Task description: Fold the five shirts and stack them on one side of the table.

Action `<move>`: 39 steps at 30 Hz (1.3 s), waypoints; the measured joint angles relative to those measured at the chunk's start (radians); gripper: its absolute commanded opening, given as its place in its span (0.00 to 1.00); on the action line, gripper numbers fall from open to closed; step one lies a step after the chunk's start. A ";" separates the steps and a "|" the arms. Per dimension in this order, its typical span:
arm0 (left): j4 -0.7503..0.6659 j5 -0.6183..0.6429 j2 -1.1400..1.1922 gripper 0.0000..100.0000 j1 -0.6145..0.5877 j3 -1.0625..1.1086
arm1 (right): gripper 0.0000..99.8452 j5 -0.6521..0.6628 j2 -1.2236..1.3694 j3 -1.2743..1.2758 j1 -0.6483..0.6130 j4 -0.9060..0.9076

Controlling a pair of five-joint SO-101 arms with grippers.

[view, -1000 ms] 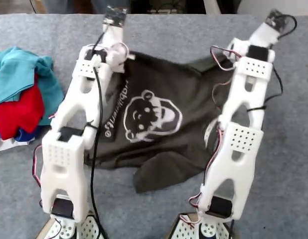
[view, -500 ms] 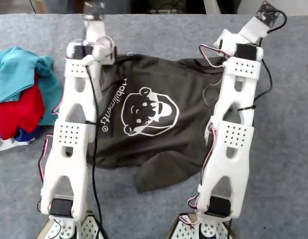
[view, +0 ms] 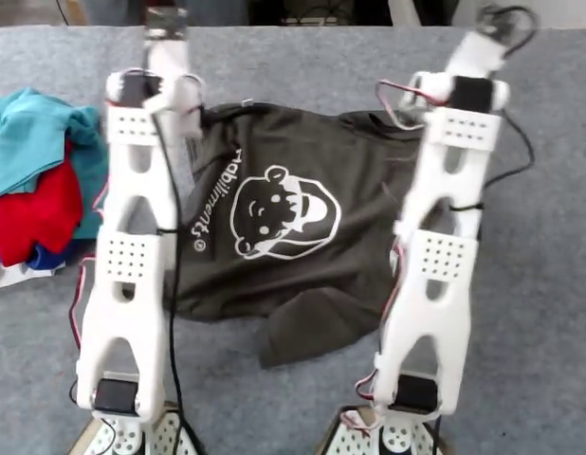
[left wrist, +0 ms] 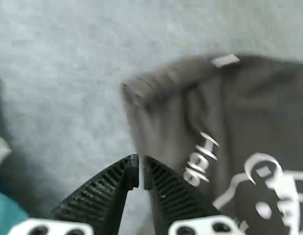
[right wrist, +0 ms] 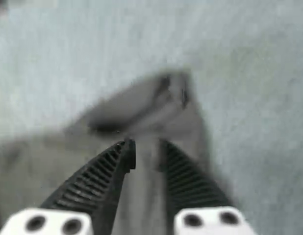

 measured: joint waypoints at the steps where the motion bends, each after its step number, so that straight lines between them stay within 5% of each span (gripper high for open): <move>1: 0.005 0.000 0.009 0.03 0.025 0.025 | 0.01 0.017 0.000 0.000 -0.020 0.018; 7: 0.011 0.002 0.074 0.03 0.118 0.100 | 0.01 0.072 -0.002 0.141 -0.043 0.038; 16: 0.011 0.002 0.074 0.03 0.133 0.284 | 0.01 0.172 -0.206 0.706 -0.041 0.038; 24: -0.032 0.002 -0.121 0.03 0.161 0.674 | 0.01 0.273 -0.482 1.169 -0.041 -0.041; 30: -0.189 0.002 -0.356 0.03 0.175 1.066 | 0.01 0.339 -0.697 1.620 -0.041 -0.255; 36: -0.615 -0.043 -0.755 0.03 0.218 1.725 | 0.01 0.451 -0.941 2.079 -0.041 -0.450; 39: -0.717 -0.097 -0.947 0.03 0.218 2.016 | 0.01 0.499 -1.045 2.214 -0.043 -0.457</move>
